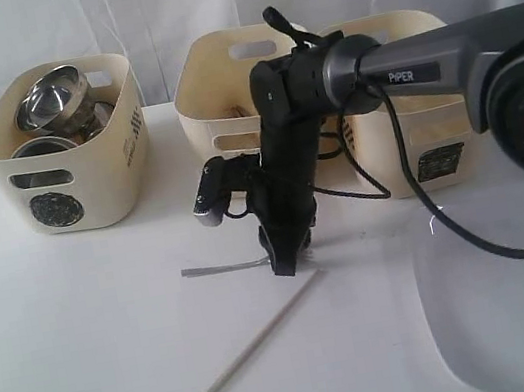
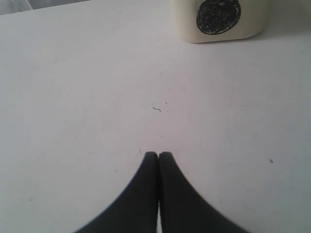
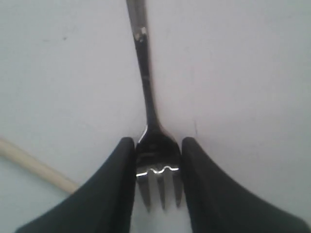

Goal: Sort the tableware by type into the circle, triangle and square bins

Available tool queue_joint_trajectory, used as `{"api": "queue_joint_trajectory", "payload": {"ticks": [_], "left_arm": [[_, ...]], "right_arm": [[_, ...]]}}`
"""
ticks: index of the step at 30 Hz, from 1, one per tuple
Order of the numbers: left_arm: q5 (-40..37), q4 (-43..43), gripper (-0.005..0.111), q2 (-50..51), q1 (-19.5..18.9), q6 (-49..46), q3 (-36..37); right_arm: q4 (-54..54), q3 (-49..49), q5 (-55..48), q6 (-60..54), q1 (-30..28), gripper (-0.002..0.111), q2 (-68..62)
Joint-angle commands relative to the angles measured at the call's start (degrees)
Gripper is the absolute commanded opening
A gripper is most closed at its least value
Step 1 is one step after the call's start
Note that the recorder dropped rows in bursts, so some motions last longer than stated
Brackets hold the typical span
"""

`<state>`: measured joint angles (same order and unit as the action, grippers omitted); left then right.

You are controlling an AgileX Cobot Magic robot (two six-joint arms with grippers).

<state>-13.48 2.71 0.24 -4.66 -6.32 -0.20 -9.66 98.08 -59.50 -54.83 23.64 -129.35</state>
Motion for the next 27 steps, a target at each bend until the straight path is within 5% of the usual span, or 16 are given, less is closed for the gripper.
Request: {"api": "queue_joint_trajectory", "payload": {"ticks": [1,14,27], "left_arm": [[0.2,0.6,0.000,-0.2,0.3,0.1,0.2],[0.2,0.6,0.000,-0.2,0.3,0.1,0.2],[0.2,0.6,0.000,-0.2,0.3,0.1,0.2]], "right_arm": [[-4.3,-0.2,-4.0,-0.5,-0.1,0.000,0.0],[-6.7,-0.1,-1.1,-0.4,4.4,0.000,12.2],[14.3,0.0,35.0,31.5,3.2,0.000,21.7]]}}
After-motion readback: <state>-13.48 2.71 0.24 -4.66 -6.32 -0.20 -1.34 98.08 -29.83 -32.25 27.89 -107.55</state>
